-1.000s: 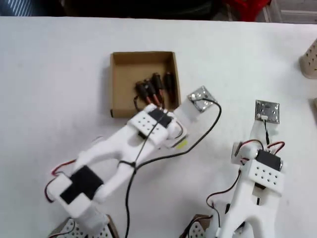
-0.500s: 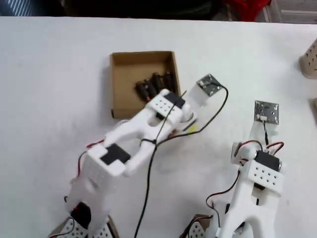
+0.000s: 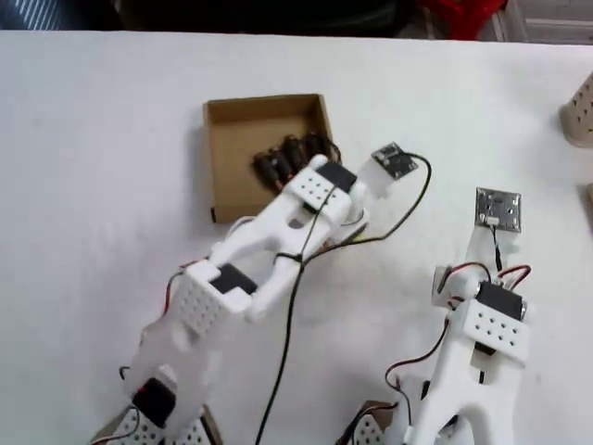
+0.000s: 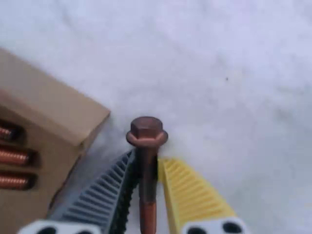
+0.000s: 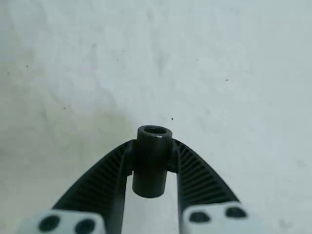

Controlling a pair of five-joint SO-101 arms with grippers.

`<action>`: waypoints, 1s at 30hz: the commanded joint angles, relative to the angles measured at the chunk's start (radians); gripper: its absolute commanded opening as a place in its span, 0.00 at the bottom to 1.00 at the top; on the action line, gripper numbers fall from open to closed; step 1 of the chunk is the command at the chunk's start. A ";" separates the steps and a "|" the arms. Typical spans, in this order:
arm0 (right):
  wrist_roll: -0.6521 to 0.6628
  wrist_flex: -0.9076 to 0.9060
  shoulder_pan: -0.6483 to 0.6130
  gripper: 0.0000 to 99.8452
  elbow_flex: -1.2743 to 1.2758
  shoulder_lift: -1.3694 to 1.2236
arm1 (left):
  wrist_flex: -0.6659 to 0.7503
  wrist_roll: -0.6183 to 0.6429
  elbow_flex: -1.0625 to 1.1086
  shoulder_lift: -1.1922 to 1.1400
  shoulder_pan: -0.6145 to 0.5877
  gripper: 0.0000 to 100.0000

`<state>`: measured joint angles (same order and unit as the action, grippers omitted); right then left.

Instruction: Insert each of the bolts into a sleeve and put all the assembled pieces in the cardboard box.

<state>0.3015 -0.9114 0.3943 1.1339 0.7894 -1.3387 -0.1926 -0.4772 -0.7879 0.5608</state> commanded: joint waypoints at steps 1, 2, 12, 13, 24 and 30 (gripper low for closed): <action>0.009 0.024 -0.010 0.02 -0.002 0.028 | -0.068 -0.002 -0.008 0.110 0.002 0.02; 0.009 0.025 -0.012 0.02 0.003 0.028 | -0.078 -0.002 -0.006 0.137 0.002 0.02; 0.002 0.044 -0.039 0.02 0.011 0.028 | 0.138 -0.002 0.430 0.527 0.002 0.02; 0.002 0.044 -0.039 0.02 0.011 0.028 | 0.176 -0.002 0.493 0.588 0.002 0.02; -0.011 0.136 -0.116 0.02 0.061 0.038 | 0.519 -0.002 1.094 1.194 -0.036 0.02; -0.230 0.154 -0.162 0.02 0.060 0.038 | 0.623 0.000 1.277 1.408 -0.116 0.02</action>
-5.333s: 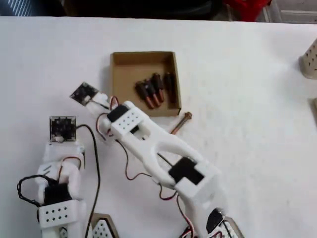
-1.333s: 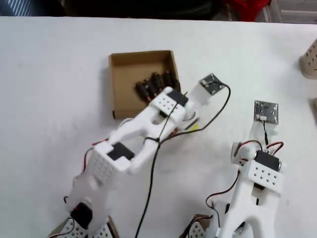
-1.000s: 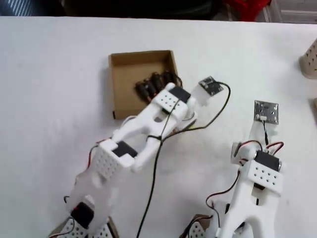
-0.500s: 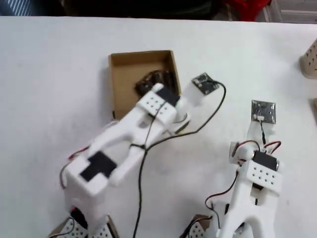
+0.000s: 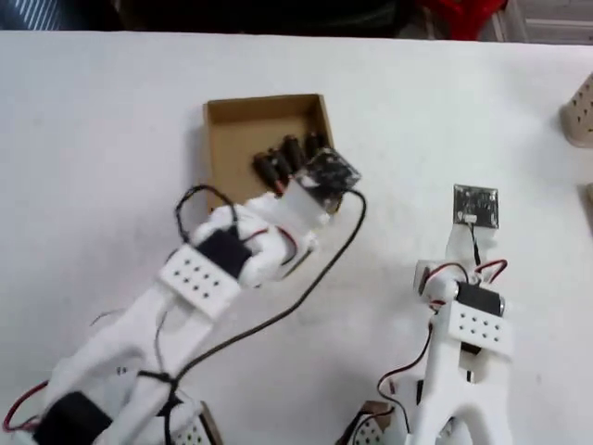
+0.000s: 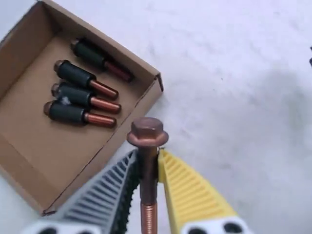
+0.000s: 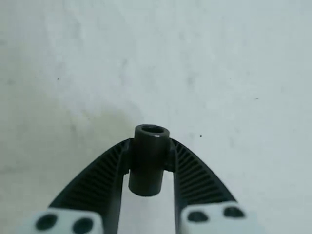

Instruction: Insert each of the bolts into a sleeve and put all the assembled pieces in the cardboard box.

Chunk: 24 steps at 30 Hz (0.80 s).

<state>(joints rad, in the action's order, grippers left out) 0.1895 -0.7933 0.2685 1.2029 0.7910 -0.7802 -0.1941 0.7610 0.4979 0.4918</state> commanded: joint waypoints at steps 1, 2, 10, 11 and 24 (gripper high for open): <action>-0.135 0.056 -0.050 0.02 -0.005 0.036 | 0.080 0.002 0.068 0.148 -0.061 0.02; -0.144 0.068 -0.067 0.02 -0.003 0.036 | 0.097 0.003 0.097 0.173 -0.074 0.02; -0.147 0.074 -0.259 0.02 0.020 0.038 | 0.299 0.140 0.334 0.348 -0.191 0.02; -0.147 0.076 -0.288 0.02 0.029 0.045 | 0.325 0.153 0.361 0.372 -0.208 0.02; -0.149 0.249 -0.625 0.02 0.299 0.558 | 0.423 0.190 0.575 0.579 -0.364 0.02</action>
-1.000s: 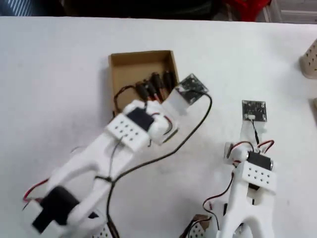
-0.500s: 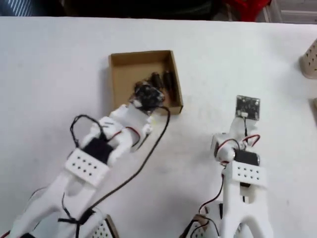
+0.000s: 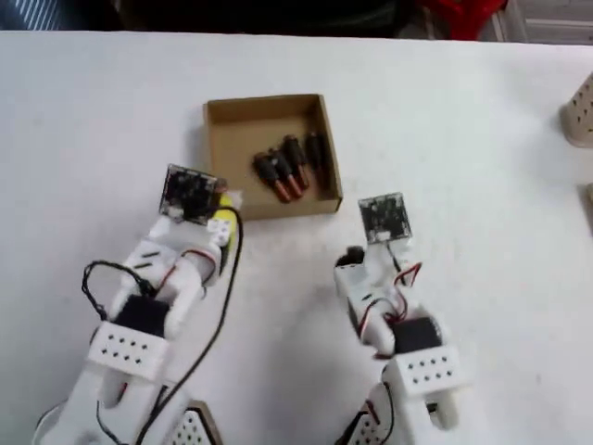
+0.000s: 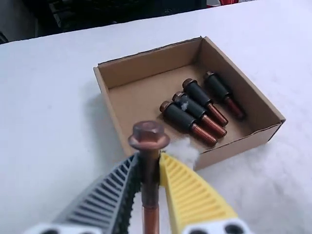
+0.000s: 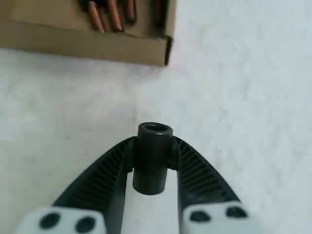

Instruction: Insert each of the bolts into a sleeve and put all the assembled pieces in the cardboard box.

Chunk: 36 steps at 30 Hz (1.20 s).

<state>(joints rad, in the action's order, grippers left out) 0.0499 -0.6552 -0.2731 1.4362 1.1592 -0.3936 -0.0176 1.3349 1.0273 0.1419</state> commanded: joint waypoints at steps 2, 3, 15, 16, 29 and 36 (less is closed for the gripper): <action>-0.009 0.171 -0.134 0.02 0.129 0.286 | 0.032 0.014 0.012 0.067 -0.015 0.02; -0.009 0.196 -0.156 0.02 0.158 0.332 | 0.028 0.014 0.014 0.073 -0.015 0.02; -0.009 0.378 -0.305 0.02 0.256 0.625 | 0.034 0.015 0.014 0.077 -0.015 0.02; -0.009 0.414 -0.305 0.02 0.256 0.622 | 0.034 0.015 0.014 0.079 -0.015 0.02; -0.011 0.931 -0.305 0.02 0.259 0.266 | 0.035 0.015 0.014 0.081 -0.015 0.02; -0.127 1.188 -0.306 0.02 0.252 -0.010 | 0.035 0.015 0.014 0.081 -0.012 0.02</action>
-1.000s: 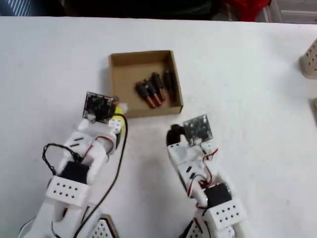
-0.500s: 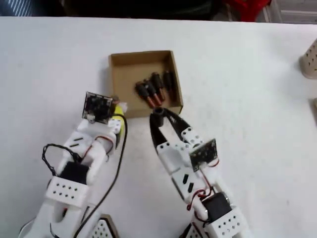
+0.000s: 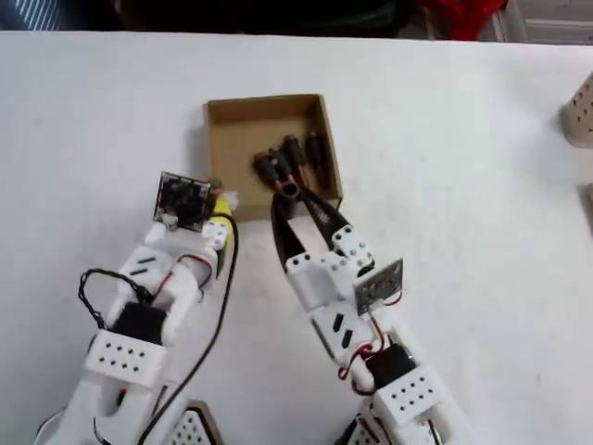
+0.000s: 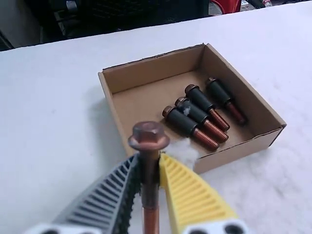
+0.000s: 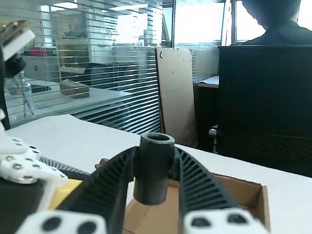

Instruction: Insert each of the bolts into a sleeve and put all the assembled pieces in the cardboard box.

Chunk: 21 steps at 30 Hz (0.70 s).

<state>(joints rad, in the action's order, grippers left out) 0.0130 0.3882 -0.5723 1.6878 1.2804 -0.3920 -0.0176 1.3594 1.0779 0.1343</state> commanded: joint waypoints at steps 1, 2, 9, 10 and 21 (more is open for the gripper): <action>-0.106 0.182 -0.007 0.02 -0.003 -0.171 | 0.034 0.015 -0.011 0.030 -0.002 0.02; -0.107 0.222 -0.007 0.02 -0.005 -0.213 | 0.035 0.015 -0.011 0.030 -0.002 0.02; -0.107 0.470 -0.005 0.02 -0.044 -0.519 | 0.235 0.015 0.080 0.030 -0.005 0.02; -0.107 0.496 -0.005 0.02 -0.052 -0.564 | 0.262 0.015 0.092 0.030 -0.005 0.02; -0.107 0.842 -0.008 0.02 -0.060 -0.980 | 0.290 0.017 0.002 0.031 -0.001 0.02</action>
<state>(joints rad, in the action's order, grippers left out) -0.0836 1.1139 -0.5754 1.6464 0.4012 -0.1358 -0.0176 1.4622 1.0810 0.1343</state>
